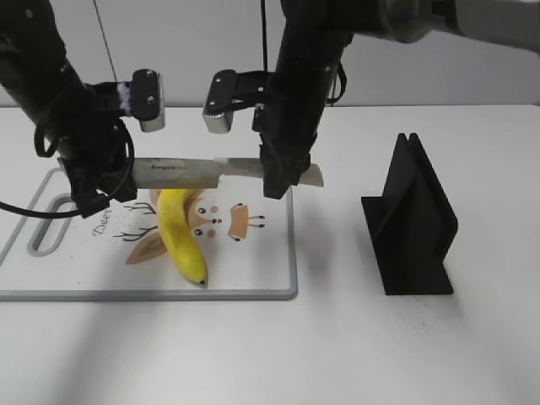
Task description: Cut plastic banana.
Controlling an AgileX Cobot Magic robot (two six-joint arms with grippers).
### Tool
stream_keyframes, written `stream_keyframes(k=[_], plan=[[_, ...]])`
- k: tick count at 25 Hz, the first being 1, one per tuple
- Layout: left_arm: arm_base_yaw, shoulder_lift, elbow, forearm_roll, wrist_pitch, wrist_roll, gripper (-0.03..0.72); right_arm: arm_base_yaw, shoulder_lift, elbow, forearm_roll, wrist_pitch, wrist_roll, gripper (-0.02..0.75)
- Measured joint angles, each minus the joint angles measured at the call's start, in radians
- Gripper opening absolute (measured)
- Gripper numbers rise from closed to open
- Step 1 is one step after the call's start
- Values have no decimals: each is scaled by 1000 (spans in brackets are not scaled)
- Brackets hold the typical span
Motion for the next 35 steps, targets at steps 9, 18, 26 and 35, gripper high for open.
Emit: stream_keyframes(k=[9, 18, 26, 35], plan=[[0, -119, 0, -20, 15, -56, 356, 2, -117, 0, 8, 25, 12, 203], [0, -264, 0, -15, 9, -203, 659, 4, -212, 0, 17, 38, 49, 228], [-6, -380, 0, 4, 22, -236, 662, 10, -307, 63, 46, 13, 72, 234], [-10, -481, 7, 10, 36, -213, 657, 12, -352, 98, 27, -41, 16, 181]])
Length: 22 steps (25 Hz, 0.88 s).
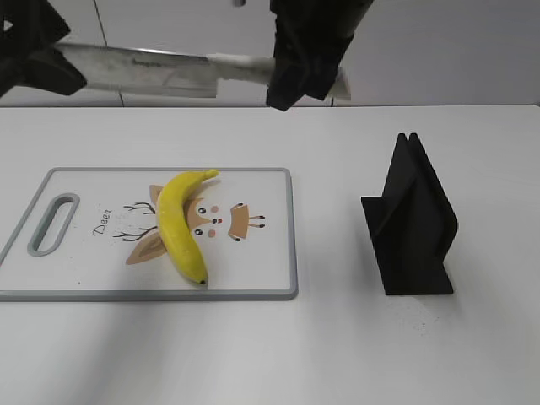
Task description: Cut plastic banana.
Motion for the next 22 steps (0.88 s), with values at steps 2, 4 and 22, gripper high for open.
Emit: stream_keyframes(k=[2, 4, 22], plan=[[1, -4, 0, 2, 27, 30, 650, -6, 5, 0, -39, -29, 5, 180], [1, -4, 0, 2, 47, 74, 644, -8, 11, -11, -53, -46, 7, 180], [24, -87, 0, 368, 5, -848, 615, -18, -14, -83, -192, 35, 653, 180]])
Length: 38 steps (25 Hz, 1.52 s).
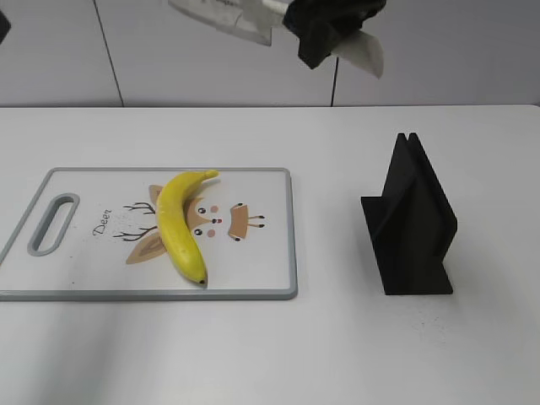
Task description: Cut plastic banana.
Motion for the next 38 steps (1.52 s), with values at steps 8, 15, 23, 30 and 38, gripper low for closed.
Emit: stream_keyframes(k=[8, 15, 23, 30, 38], plan=[[96, -26, 0, 19, 264, -172, 594, -9, -123, 137, -39, 5, 369, 180], [107, -156, 84, 6, 258, -180, 593, -126, -249, 319, -53, 5, 461, 180], [107, -391, 293, -2, 203, -181, 593, -211, -396, 495, -63, -30, 513, 180], [107, -645, 467, -6, 184, -181, 592, -212, -419, 600, -61, -60, 569, 180], [107, -991, 644, -58, 160, -181, 591, -212, -420, 722, -19, -140, 594, 180]])
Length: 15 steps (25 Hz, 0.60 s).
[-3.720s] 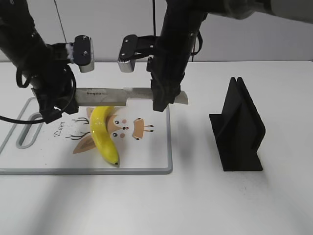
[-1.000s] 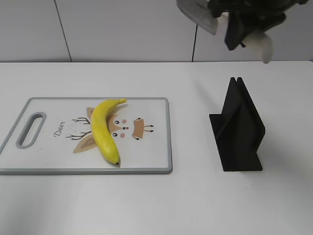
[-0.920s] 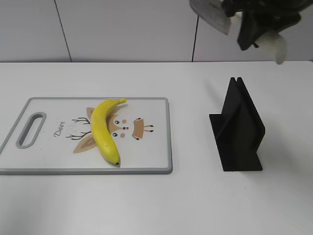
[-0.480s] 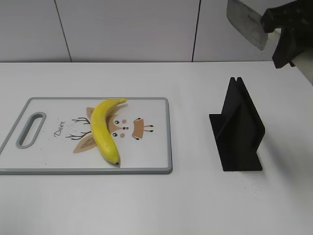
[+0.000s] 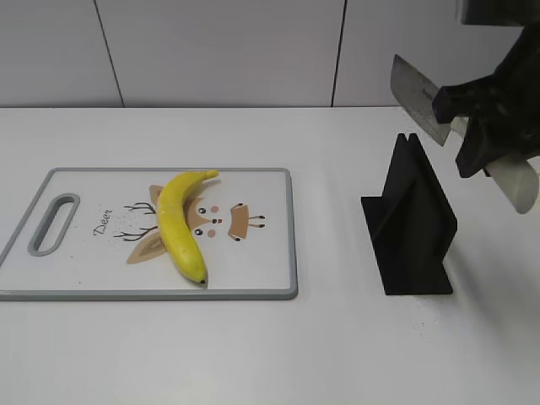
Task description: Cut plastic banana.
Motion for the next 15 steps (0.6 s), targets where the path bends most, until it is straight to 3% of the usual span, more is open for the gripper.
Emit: stream_keyframes(k=[10, 15], plan=[[0, -281, 127, -33, -6, -1, 591, 0, 0, 82, 9, -59, 17, 179], [0, -295, 150, -31, -34, -1, 591, 0, -2, 82, 9, -72, 19, 179]])
